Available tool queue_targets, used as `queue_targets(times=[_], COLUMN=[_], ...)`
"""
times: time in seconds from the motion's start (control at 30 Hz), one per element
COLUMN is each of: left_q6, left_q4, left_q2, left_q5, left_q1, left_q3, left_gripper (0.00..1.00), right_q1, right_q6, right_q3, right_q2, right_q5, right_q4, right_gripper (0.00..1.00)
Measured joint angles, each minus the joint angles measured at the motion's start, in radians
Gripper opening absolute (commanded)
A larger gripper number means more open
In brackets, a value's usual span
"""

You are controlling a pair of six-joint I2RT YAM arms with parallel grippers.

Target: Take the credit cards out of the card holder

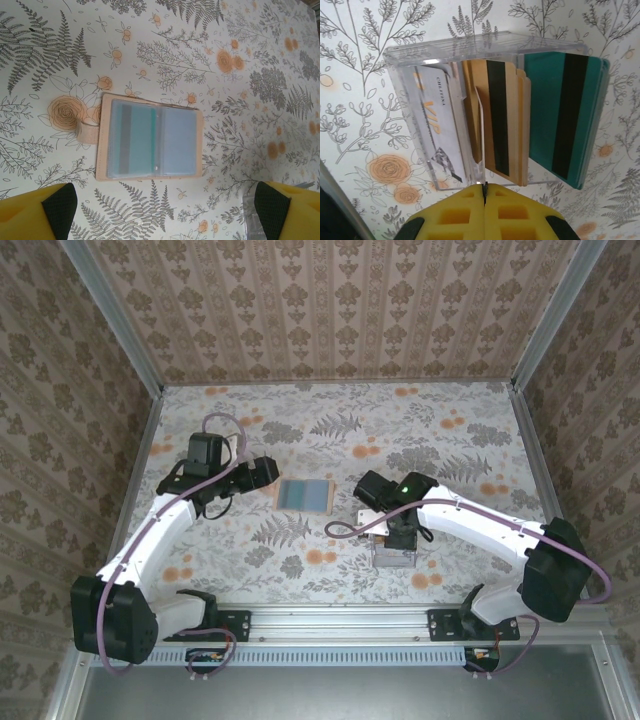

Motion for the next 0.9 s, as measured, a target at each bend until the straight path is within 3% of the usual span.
queue_targets(times=[0.6,0.77,0.9], left_q6=[0.0,0.0,0.0], left_q4=[0.0,-0.003,-0.003], left_q2=[0.0,0.0,0.0], left_q5=[-0.004,-0.004,-0.003], left_q1=[0.006,0.012,0.012], left_q3=[0.0,0.0,0.0], left_gripper=[0.95,0.95,0.95], right_q1=[0.005,0.005,0.005], right_q6=[-0.006,0.007,0.025], right_q3=[0.009,0.002,-0.008], right_q2=[0.016,0.018,0.018], right_q5=[0.003,0.011,0.035], right_q4=[0.06,0.084,0.113], right_gripper=[0.0,0.29,0.35])
